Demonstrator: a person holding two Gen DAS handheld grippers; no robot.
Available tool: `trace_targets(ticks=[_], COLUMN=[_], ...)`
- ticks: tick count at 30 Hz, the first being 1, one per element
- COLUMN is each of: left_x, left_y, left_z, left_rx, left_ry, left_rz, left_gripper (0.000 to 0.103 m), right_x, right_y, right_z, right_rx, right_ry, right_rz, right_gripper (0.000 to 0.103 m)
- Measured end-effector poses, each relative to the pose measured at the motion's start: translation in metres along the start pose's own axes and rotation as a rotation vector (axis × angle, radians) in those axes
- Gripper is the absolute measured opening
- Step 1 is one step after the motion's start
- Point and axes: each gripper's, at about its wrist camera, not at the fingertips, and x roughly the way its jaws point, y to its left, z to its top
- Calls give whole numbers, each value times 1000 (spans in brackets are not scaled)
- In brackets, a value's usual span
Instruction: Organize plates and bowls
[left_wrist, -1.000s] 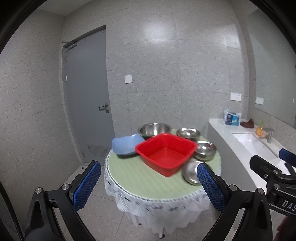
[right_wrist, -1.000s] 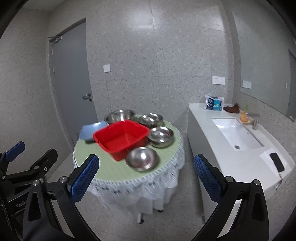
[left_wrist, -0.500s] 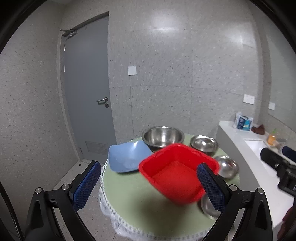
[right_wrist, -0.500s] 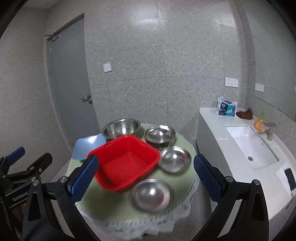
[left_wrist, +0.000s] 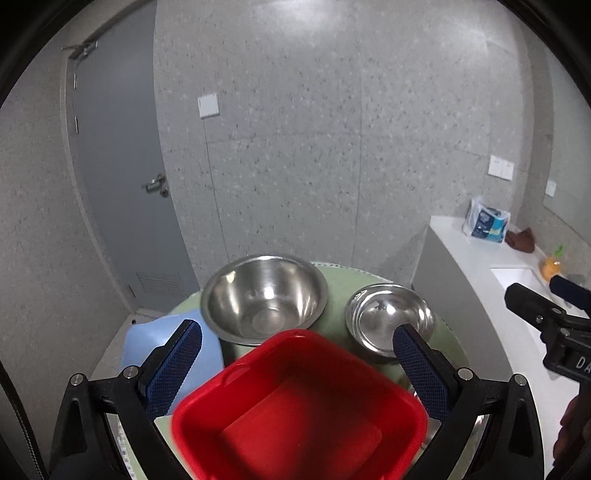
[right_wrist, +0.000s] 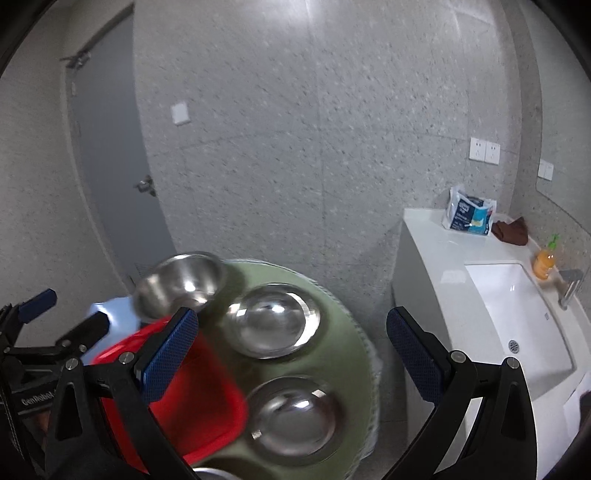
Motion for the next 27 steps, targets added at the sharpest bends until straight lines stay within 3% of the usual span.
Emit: trace_targets(ticks=[6,13,18,22,27], left_x=[43,72,99,153,241], left_y=[12,42,67,95,142], left_z=[11,5,25,54,71], left_rx=[-42,-97,-138,-144,-170], left_ry=[59,136,139,167,291], left_rz=[55,130,121,78,35], left_gripper=[102,102,101,101,74], right_x=[43,76,100,133,211], right_y=[-11,21,55,82,93], right_z=[-4,-22,-5,23,44], right_rx=[4,-55,-92,-145,-158], right_ry=[97,188,200,196,293], right_rz=[56,162,221,235,244], right_gripper=[103,103,103,103,103])
